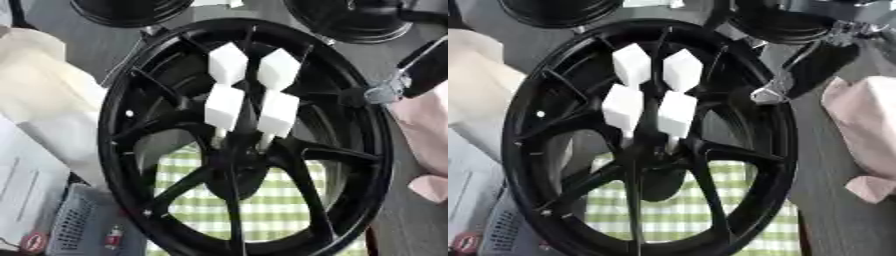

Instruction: Pull the pin out of the wheel hub.

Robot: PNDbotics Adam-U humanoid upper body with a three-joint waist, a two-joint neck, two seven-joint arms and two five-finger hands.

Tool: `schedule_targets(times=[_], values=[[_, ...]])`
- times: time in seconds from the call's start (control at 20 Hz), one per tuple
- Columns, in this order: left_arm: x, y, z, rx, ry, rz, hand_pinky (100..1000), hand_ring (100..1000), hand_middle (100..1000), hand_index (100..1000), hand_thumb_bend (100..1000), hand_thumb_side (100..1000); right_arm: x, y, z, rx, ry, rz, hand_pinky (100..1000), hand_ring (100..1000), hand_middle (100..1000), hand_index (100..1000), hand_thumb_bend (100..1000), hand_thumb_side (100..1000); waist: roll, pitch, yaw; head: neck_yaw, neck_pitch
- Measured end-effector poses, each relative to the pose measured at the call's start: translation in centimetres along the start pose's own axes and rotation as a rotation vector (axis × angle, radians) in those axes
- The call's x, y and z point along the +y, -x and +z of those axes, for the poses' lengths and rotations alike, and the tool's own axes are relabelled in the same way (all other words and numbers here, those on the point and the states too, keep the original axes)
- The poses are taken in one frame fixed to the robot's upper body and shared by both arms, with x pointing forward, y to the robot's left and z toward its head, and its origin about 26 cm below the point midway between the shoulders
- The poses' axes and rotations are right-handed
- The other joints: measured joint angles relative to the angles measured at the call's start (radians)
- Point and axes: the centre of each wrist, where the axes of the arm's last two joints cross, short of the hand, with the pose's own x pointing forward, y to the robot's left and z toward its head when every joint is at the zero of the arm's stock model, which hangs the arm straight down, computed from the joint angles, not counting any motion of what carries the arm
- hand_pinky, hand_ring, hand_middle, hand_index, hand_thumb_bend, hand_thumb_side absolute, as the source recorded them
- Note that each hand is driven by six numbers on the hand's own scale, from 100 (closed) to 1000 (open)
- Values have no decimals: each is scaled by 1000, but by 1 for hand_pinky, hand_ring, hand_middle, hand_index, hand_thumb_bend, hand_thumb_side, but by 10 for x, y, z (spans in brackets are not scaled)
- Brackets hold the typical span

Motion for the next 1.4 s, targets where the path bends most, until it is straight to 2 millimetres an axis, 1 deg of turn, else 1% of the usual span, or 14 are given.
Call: schedule_targets(times=[0.15, 0.3, 0.45, 0.65, 0.95, 1.1, 1.4], values=[[0, 0, 0, 1, 1, -2, 610, 662, 505, 686, 800, 492, -3, 8, -5, -17, -30, 6, 855, 765, 714, 794, 508, 318, 0, 5, 2, 0, 0], [0, 0, 0, 1, 2, -2, 610, 662, 504, 686, 800, 491, -6, 13, -9, -26, -66, 9, 853, 765, 711, 791, 503, 279, -2, 12, 7, 0, 0], [0, 0, -1, 0, 2, -2, 610, 656, 504, 686, 799, 491, -8, 17, -12, -34, -110, 12, 854, 768, 712, 791, 513, 251, -9, 23, 10, -1, -1], [0, -1, -1, -2, 3, -2, 609, 652, 504, 686, 799, 490, -14, 20, -10, -37, -154, 18, 856, 767, 713, 792, 518, 252, -13, 43, 16, -7, -2], [0, -1, -1, -3, 2, -1, 610, 650, 504, 686, 799, 489, -31, 18, -12, -56, -164, -13, 854, 763, 713, 794, 522, 280, -18, 59, 21, -9, -5], [0, -1, -1, -3, 2, -1, 610, 649, 504, 686, 799, 490, -39, 16, -13, -56, -150, -21, 849, 759, 710, 794, 532, 289, -19, 62, 25, -9, -7], [-1, -2, -2, -7, 4, 1, 610, 649, 504, 686, 799, 490, -44, 14, -19, -37, -98, -24, 845, 752, 702, 790, 537, 294, -26, 66, 33, -17, -13]])
